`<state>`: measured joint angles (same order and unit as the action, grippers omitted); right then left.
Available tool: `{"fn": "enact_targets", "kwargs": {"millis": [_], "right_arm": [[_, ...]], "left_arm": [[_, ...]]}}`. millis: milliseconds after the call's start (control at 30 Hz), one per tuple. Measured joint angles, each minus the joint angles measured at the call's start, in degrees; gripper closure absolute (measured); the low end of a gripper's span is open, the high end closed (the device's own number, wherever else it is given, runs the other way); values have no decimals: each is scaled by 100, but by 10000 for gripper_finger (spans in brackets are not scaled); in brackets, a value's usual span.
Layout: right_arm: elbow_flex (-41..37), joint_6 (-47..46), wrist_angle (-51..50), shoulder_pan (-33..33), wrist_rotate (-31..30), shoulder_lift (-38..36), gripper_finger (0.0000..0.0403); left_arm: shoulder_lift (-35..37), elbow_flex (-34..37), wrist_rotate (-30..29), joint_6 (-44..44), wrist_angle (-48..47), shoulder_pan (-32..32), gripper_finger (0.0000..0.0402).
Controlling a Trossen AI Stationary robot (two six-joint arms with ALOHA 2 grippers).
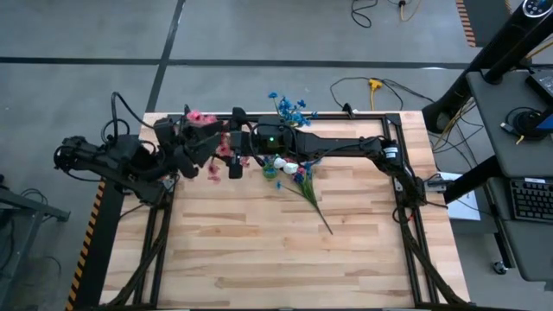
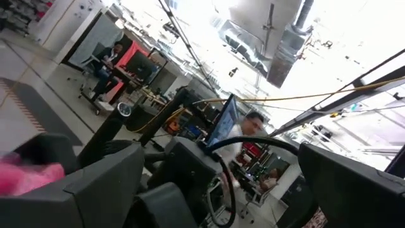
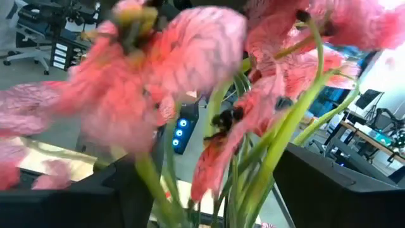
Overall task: Sort flowers into vase by color
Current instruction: Put the bottom pink flowers into the left transparent vase
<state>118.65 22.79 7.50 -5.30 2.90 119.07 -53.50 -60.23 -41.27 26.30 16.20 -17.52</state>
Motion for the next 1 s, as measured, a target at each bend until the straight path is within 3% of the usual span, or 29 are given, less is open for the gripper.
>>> {"fn": "enact_targets", "kwargs": {"millis": [300, 733, 1000], "right_arm": [[0, 61, 55, 0, 0, 7, 189], [11, 279, 92, 0, 13, 9, 383], [13, 340, 49, 0, 15, 9, 390]], "left_arm": [[-49, 0, 30, -67, 135, 0, 2], [131, 0, 60, -165, 72, 0, 2], [244, 2, 194, -165, 23, 0, 2]]}}
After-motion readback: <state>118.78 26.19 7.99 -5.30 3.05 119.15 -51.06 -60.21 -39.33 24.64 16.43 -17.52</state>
